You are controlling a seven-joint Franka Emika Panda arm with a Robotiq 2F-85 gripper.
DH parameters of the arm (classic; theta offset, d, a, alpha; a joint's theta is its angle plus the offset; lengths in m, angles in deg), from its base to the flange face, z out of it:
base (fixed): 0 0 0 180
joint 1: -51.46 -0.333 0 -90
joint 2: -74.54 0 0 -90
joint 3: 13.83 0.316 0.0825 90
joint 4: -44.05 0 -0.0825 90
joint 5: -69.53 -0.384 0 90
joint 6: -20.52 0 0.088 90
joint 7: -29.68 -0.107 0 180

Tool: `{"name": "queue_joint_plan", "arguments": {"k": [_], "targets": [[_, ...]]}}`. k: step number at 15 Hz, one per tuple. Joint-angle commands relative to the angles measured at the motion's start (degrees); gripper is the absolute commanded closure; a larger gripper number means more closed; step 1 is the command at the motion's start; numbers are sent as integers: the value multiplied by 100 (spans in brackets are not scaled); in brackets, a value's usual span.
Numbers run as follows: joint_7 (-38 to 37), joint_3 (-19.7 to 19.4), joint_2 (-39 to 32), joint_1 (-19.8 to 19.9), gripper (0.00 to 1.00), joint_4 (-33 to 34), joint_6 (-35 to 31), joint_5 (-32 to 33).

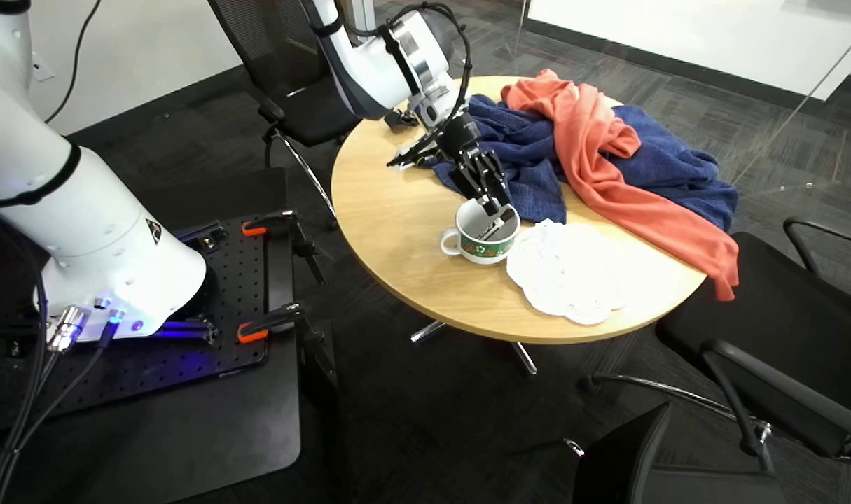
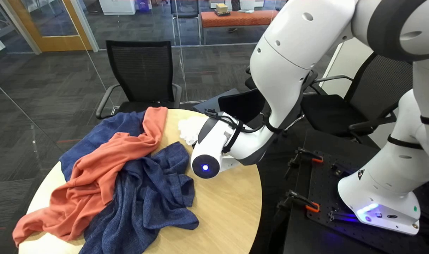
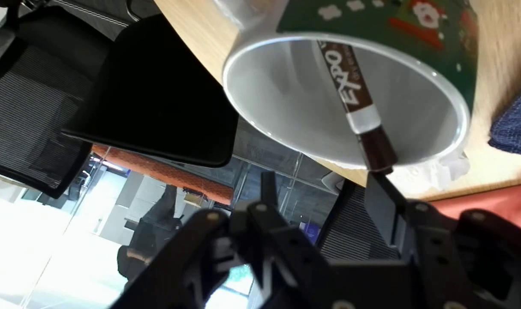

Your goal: Put the marker in the mug

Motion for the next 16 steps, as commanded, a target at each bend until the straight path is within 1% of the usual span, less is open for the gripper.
{"name": "queue_joint_plan", "arguments": {"k": [1,2,3,6,10,12,13,16], "targets": [[-272,140,512,115,10,-241,111,51],[-288,142,657,134,2,-296,99,40],[-259,142,801,160,0,-335,80,21],[-157,142,1215,279,0,-447,-30,-42],[-102,131,1576,411,0,-572,-100,-35],[66,135,1653,470,0,-636,-157,-35],[-59,138,1393,403,0,-398,7,1],[-44,142,1458,434,0,-476,-11,-2]]}}
